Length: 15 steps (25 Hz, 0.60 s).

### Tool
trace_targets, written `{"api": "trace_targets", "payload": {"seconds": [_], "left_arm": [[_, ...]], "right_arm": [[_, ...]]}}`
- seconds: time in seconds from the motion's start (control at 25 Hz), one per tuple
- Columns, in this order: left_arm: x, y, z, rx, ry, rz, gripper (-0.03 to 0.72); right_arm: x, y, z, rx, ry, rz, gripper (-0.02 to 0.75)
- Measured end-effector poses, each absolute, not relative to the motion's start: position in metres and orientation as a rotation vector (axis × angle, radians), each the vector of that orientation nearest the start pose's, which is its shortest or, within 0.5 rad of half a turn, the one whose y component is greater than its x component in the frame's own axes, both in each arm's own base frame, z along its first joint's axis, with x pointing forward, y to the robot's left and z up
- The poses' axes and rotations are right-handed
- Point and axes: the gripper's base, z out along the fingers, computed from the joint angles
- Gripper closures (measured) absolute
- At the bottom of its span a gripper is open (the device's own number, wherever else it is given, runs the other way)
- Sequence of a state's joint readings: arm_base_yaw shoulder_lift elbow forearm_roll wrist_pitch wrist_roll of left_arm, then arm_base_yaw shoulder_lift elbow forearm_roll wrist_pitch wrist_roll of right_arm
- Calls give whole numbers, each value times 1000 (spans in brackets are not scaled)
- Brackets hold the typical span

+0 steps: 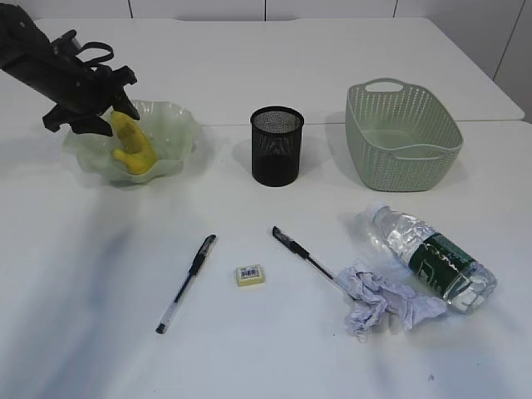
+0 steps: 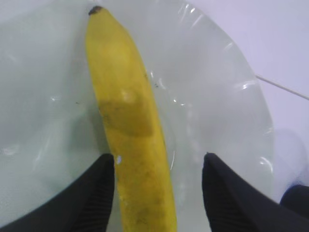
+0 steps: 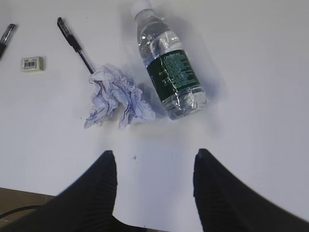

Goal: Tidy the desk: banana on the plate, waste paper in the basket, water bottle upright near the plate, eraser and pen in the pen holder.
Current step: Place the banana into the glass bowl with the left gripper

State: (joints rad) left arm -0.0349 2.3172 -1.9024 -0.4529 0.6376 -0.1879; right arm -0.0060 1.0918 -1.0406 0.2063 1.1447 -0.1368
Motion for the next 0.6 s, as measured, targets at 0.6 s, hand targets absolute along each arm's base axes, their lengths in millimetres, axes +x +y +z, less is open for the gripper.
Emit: {"api": "trace_targets", "payload": {"seconds": [0.6], "left_arm": [[494, -44, 232, -343, 2534, -552, 262]], "right_arm": [[194, 16, 342, -119, 2663, 237, 355]]}}
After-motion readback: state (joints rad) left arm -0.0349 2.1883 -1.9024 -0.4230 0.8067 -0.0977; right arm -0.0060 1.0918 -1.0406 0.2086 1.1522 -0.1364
